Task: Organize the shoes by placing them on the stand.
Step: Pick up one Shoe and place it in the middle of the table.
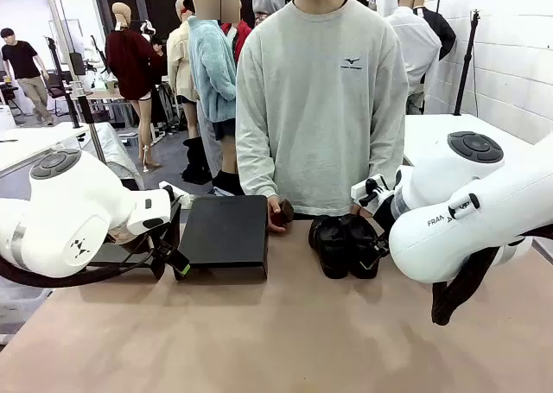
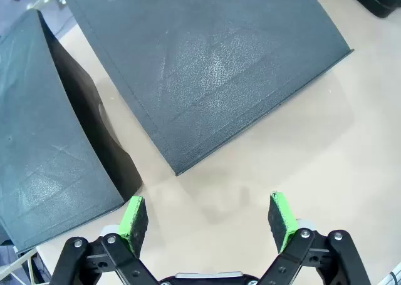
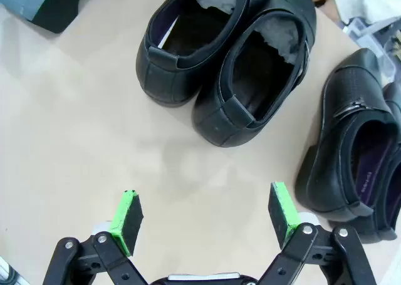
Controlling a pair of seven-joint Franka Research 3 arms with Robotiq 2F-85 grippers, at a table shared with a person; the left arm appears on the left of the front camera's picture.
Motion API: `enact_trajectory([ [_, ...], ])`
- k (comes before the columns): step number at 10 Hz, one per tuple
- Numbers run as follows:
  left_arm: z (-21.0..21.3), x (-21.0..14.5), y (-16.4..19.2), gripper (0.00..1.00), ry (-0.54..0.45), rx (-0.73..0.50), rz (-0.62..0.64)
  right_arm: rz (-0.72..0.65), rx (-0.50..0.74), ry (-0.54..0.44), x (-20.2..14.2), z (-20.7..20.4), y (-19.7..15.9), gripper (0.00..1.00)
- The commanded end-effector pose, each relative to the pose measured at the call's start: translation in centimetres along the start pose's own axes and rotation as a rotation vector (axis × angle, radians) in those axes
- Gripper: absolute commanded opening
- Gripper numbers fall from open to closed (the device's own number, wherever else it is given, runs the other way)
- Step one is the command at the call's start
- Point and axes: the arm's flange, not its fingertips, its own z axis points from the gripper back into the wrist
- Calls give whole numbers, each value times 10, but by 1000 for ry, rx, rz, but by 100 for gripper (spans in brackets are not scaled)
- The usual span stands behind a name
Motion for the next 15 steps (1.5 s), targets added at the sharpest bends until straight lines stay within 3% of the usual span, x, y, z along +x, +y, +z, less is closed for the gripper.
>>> enact_trajectory([
  [1,0,0,0,100,0,0,0,0,0,0,0,0,0,100],
  [15,0,0,0,100,0,0,0,0,0,0,0,0,0,100],
])
